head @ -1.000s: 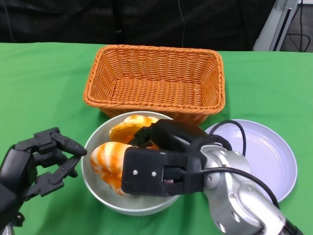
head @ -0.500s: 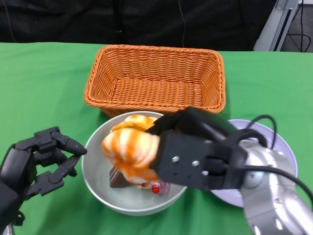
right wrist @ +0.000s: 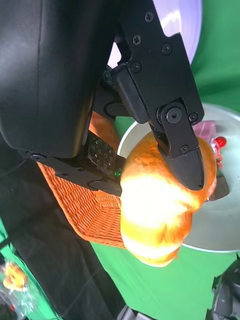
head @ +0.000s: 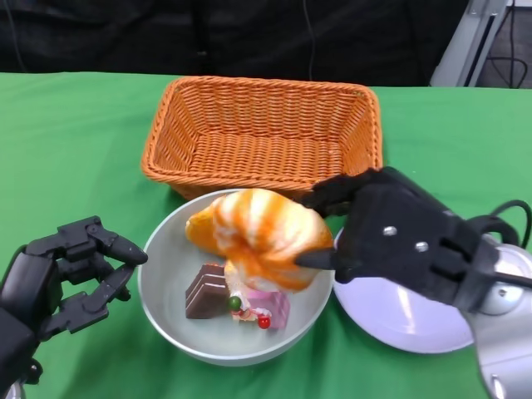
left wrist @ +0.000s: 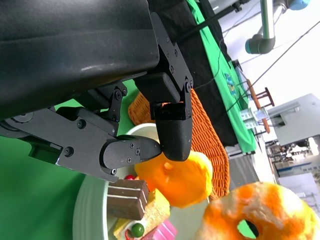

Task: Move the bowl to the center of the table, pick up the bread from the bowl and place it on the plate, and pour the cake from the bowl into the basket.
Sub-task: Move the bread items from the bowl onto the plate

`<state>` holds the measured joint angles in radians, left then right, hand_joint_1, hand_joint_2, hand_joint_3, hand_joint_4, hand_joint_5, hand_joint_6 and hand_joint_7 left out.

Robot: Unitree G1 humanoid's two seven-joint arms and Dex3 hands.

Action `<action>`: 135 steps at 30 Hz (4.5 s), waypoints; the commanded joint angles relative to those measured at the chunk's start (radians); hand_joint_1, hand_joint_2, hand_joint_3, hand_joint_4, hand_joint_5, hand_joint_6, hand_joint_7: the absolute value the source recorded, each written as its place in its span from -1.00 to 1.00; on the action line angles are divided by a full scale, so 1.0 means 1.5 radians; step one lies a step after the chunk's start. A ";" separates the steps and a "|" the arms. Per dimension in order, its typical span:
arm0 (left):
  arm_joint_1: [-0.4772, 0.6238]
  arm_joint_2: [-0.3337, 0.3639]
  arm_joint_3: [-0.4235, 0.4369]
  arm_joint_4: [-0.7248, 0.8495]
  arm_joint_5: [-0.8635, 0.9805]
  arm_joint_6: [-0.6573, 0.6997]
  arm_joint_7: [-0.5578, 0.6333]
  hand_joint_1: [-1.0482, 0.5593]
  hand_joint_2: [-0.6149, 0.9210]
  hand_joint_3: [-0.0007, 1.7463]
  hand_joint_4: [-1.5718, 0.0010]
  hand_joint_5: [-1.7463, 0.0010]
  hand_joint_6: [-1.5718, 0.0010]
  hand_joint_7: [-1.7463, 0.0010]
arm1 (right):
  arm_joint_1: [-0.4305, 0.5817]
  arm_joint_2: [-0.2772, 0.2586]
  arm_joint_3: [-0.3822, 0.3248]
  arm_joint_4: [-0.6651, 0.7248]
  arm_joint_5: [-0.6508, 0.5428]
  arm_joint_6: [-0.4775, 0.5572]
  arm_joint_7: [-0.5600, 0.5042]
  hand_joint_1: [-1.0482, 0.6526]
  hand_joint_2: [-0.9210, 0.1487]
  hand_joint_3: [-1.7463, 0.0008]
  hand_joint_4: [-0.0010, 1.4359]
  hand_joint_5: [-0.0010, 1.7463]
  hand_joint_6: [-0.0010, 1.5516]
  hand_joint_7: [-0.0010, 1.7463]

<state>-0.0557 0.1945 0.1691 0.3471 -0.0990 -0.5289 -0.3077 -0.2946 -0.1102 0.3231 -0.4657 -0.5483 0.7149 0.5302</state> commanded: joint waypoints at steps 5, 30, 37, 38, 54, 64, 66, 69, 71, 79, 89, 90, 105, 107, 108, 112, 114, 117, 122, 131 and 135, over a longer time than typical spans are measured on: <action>0.006 0.008 0.001 -0.006 0.003 0.000 0.013 0.15 0.77 -0.29 -0.02 -0.66 -0.10 -0.19 | 0.003 -0.015 -0.013 -0.012 0.041 0.021 -0.018 -0.17 -1.00 0.82 0.49 -0.10 0.36 -0.71; 0.001 0.011 -0.001 0.003 -0.003 0.002 0.017 0.15 0.73 -0.23 -0.03 -0.64 -0.12 -0.18 | 0.073 -0.052 -0.195 -0.082 0.261 0.139 -0.060 -0.06 -1.00 0.66 0.14 0.46 0.02 -0.17; 0.003 0.015 -0.003 0.007 0.010 -0.014 0.023 0.15 0.75 -0.26 -0.02 -0.63 -0.11 -0.17 | 0.121 -0.075 -0.244 -0.060 0.327 0.135 -0.062 -0.06 -1.00 0.65 0.14 0.48 -0.09 0.05; 0.003 0.015 -0.002 0.007 0.009 -0.013 0.023 0.15 0.75 -0.27 -0.03 -0.64 -0.11 -0.18 | 0.127 -0.081 -0.246 -0.060 0.329 0.138 -0.065 -0.06 -1.00 0.65 0.14 0.48 -0.10 0.05; -0.004 0.020 -0.002 0.023 0.005 -0.022 0.019 0.17 0.71 -0.19 -0.04 -0.63 -0.12 -0.20 | 0.161 -0.127 -0.229 -0.016 0.351 0.125 -0.107 -0.05 -1.00 0.67 0.08 0.45 -0.15 0.03; 0.001 0.022 -0.002 0.017 0.006 -0.020 0.018 0.15 0.71 -0.21 -0.02 -0.63 -0.11 -0.18 | 0.163 -0.141 -0.190 0.017 0.333 0.105 -0.139 -0.05 -1.00 0.65 0.12 0.34 -0.08 -0.22; 0.000 0.022 -0.003 0.018 0.004 -0.021 0.016 0.15 0.73 -0.23 -0.02 -0.64 -0.10 -0.18 | 0.163 -0.141 -0.185 0.021 0.331 0.101 -0.146 -0.05 -1.00 0.66 0.14 0.31 -0.02 -0.41; 0.000 0.022 -0.003 0.019 0.006 -0.021 0.018 0.16 0.75 -0.25 -0.02 -0.64 -0.10 -0.19 | 0.163 -0.143 -0.177 0.029 0.328 0.092 -0.153 -0.07 -1.00 0.64 0.13 0.28 0.01 -0.56; -0.001 0.023 -0.003 0.021 0.009 -0.020 0.020 0.16 0.75 -0.25 -0.02 -0.63 -0.11 -0.20 | 0.162 -0.144 -0.172 0.033 0.325 0.092 -0.157 -0.07 -1.00 0.65 0.14 0.26 0.02 -0.63; -0.001 0.019 -0.002 0.019 -0.002 -0.014 0.016 0.16 0.74 -0.25 -0.03 -0.64 -0.11 -0.20 | 0.154 -0.143 -0.161 0.046 0.318 0.102 -0.178 -0.09 -1.00 0.67 0.20 0.11 0.07 -0.80; 0.000 0.023 -0.002 0.026 -0.001 -0.024 0.012 0.15 0.75 -0.27 -0.03 -0.64 -0.10 -0.20 | 0.134 -0.138 -0.155 0.090 0.304 0.122 -0.202 -0.13 -1.00 0.65 0.36 -0.15 -0.01 -0.96; 0.000 0.023 -0.002 0.026 -0.001 -0.023 0.013 0.15 0.75 -0.27 -0.03 -0.64 -0.10 -0.21 | 0.133 -0.137 -0.155 0.092 0.303 0.122 -0.203 -0.13 -1.00 0.65 0.37 -0.16 -0.02 -0.97; 0.002 0.023 -0.007 0.026 0.006 -0.027 0.016 0.16 0.77 -0.30 -0.03 -0.63 -0.10 -0.20 | 0.132 -0.164 -0.114 0.110 0.257 0.090 -0.208 -0.19 -1.00 0.72 0.48 -0.55 -0.56 -1.00; 0.002 0.023 -0.008 0.026 0.008 -0.027 0.017 0.16 0.77 -0.30 -0.03 -0.63 -0.10 -0.20 | 0.139 -0.172 -0.105 0.110 0.248 0.063 -0.205 -0.19 -1.00 0.76 0.51 -0.61 -0.68 -0.99; 0.003 0.023 -0.008 0.025 0.008 -0.025 0.017 0.16 0.77 -0.30 -0.03 -0.63 -0.10 -0.20 | 0.142 -0.177 -0.101 0.111 0.243 0.048 -0.204 -0.20 -1.00 0.77 0.53 -0.63 -0.73 -1.00; 0.005 0.024 -0.010 0.020 0.015 -0.019 0.023 0.15 0.77 -0.30 -0.02 -0.63 -0.11 -0.21 | 0.152 -0.185 -0.095 0.119 0.238 -0.001 -0.198 -0.22 -1.00 0.81 0.55 -0.67 -0.87 -1.00; 0.005 0.024 -0.011 0.020 0.015 -0.018 0.022 0.15 0.77 -0.30 -0.02 -0.63 -0.10 -0.22 | 0.154 -0.186 -0.091 0.119 0.232 -0.009 -0.194 -0.23 -1.00 0.83 0.54 -0.69 -0.91 -1.00; 0.005 0.025 -0.011 0.023 0.019 -0.023 0.024 0.15 0.76 -0.30 -0.01 -0.63 -0.09 -0.23 | 0.153 -0.188 -0.083 0.117 0.220 -0.004 -0.189 -0.23 -1.00 0.83 0.54 -0.70 -0.92 -1.00; 0.005 0.024 -0.011 0.022 0.017 -0.019 0.021 0.14 0.76 -0.29 -0.02 -0.63 -0.09 -0.24 | 0.156 -0.203 -0.059 0.113 0.176 -0.019 -0.195 -0.24 -1.00 0.84 0.53 -0.73 -0.90 -0.99; 0.011 0.022 -0.012 0.008 0.020 -0.013 0.024 0.16 0.74 -0.25 -0.03 -0.64 -0.09 -0.26 | 0.167 -0.247 0.028 0.071 0.000 -0.021 -0.206 -0.32 -1.00 0.90 0.57 -0.77 -0.82 -0.97; 0.011 0.023 -0.011 0.008 0.024 -0.012 0.027 0.15 0.73 -0.23 -0.03 -0.64 -0.09 -0.26 | 0.203 -0.230 0.030 0.023 -0.057 -0.064 -0.257 -0.30 -1.00 0.92 0.61 -0.77 -0.78 -0.97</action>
<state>-0.0519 0.2103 0.1454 0.3708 -0.0643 -0.5489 -0.2806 -0.0084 -0.4591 0.3685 -0.4032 -0.6044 0.6434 0.1758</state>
